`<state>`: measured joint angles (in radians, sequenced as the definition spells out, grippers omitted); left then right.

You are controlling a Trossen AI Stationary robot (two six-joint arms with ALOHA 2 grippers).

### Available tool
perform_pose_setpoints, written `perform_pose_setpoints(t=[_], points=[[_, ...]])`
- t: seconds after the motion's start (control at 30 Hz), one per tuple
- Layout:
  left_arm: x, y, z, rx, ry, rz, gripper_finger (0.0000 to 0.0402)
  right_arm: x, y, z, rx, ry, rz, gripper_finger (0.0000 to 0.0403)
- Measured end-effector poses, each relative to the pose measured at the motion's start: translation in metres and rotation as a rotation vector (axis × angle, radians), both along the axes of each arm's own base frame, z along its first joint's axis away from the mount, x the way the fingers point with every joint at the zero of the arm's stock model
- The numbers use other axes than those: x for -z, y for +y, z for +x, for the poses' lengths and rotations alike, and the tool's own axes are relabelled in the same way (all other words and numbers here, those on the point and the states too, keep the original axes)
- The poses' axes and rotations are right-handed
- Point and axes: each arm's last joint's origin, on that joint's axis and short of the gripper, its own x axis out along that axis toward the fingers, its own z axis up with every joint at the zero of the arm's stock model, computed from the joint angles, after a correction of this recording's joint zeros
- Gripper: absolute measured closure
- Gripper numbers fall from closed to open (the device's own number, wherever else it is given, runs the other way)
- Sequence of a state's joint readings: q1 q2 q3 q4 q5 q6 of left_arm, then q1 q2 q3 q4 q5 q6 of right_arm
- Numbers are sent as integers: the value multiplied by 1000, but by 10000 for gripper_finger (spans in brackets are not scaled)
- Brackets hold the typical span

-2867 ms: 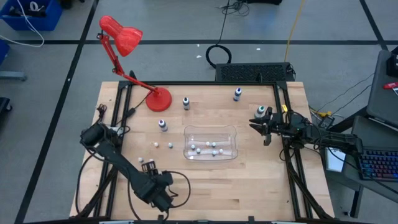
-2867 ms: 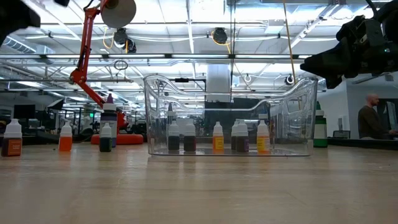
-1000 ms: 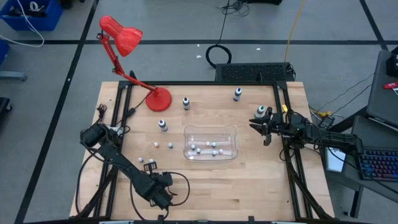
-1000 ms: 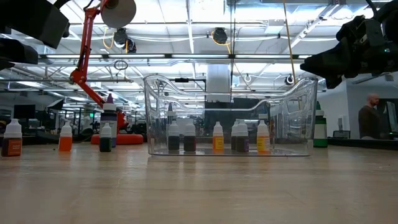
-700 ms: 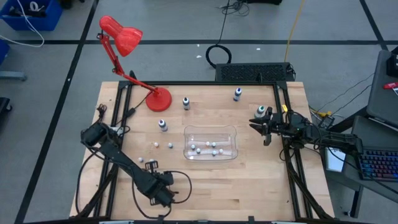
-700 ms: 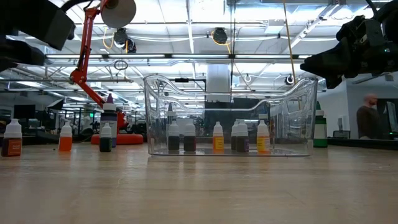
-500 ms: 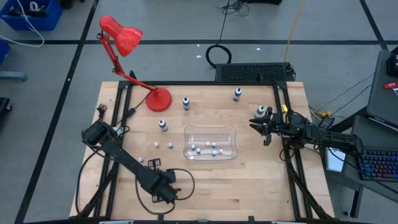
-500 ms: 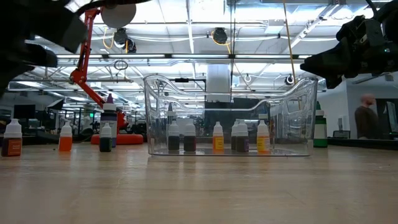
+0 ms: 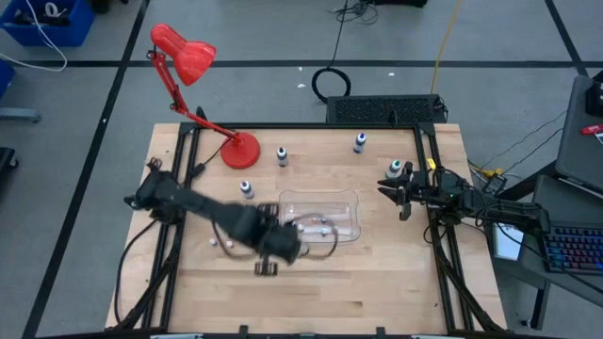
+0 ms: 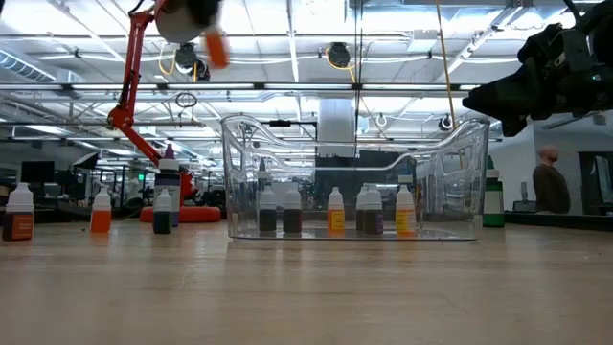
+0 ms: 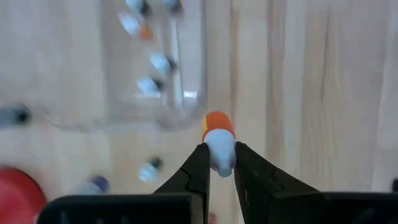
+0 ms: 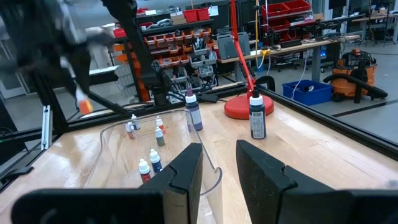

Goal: Pick & Place food coloring
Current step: Put the bottom small orange food coloring bottle into the transparent bin

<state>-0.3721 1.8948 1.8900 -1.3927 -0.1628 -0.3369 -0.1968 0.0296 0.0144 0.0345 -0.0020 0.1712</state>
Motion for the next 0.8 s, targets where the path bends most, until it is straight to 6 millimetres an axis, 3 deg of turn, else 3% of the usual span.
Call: perform_pose_setpoints(t=[0.13, 0.27, 0.5, 0.8], points=[[-34, 43, 15, 14, -101, -2, 350, 0, 0, 0, 0, 0, 0, 314], [-44, 81, 27, 26, -120, 0, 350, 0, 0, 0, 0, 0, 0, 314], [-29, 112, 50, 59, -41, -14, 350, 0, 0, 0, 0, 0, 0, 314], [15, 116, 81, 133, 38, -17, 350, 0, 0, 0, 0, -1, 0, 314]])
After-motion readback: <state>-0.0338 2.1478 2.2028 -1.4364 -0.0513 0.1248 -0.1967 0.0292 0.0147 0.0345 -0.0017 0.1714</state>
